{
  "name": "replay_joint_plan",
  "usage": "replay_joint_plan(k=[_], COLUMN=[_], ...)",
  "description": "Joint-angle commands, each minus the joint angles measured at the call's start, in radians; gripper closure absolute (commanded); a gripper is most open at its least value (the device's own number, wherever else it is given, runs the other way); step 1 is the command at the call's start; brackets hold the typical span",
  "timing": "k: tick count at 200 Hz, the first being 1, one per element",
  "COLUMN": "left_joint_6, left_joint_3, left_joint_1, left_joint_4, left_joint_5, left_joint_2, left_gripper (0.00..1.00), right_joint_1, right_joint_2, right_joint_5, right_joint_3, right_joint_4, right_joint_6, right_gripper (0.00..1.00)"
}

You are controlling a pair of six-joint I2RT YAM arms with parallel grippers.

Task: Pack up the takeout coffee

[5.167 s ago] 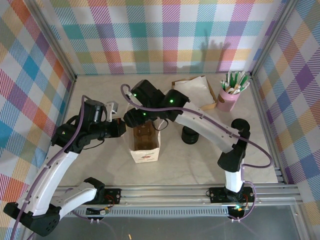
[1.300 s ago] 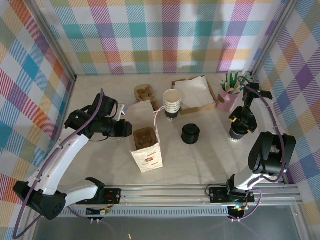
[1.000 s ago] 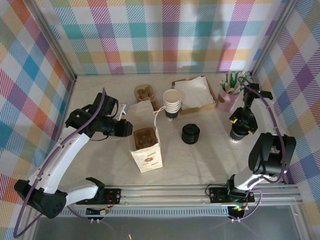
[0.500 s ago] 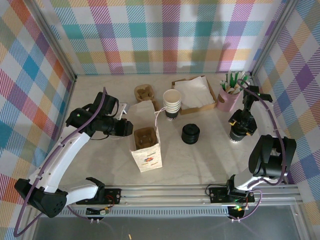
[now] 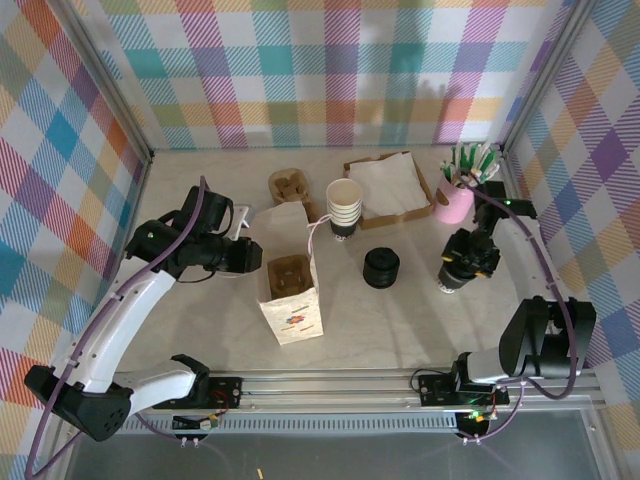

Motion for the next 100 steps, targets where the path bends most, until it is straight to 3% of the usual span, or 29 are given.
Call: replay_joint_plan(k=[1, 24, 60, 100], left_joint_6=[-0.022, -0.035, -0.065, -0.099], left_joint_3=[-0.017, -0.030, -0.051, -0.045], left_joint_1=[-0.003, -0.003, -0.004, -0.004], left_joint_4=[0.031, 0.040, 0.060, 0.072], left_joint_5=[-0.017, -0.025, -0.030, -0.024], left_joint_2=[-0.022, -0.034, -0.055, -0.062], left_gripper=[0.76, 0.77, 0.70, 0.65], right_joint_1=[0.103, 0.210, 0.249, 0.251], right_joint_2=[-0.024, -0.013, -0.007, -0.016], right_joint_5=[0.006, 0.032, 0.067, 0.080], right_joint_3=[-0.019, -0.029, -0.071, -0.063], right_joint_4=[-0.013, 0.025, 0.089, 0.094], right_joint_6=[-0.021, -0.040, -0.066, -0.090], right_gripper=[0.36, 0.36, 0.35, 0.18])
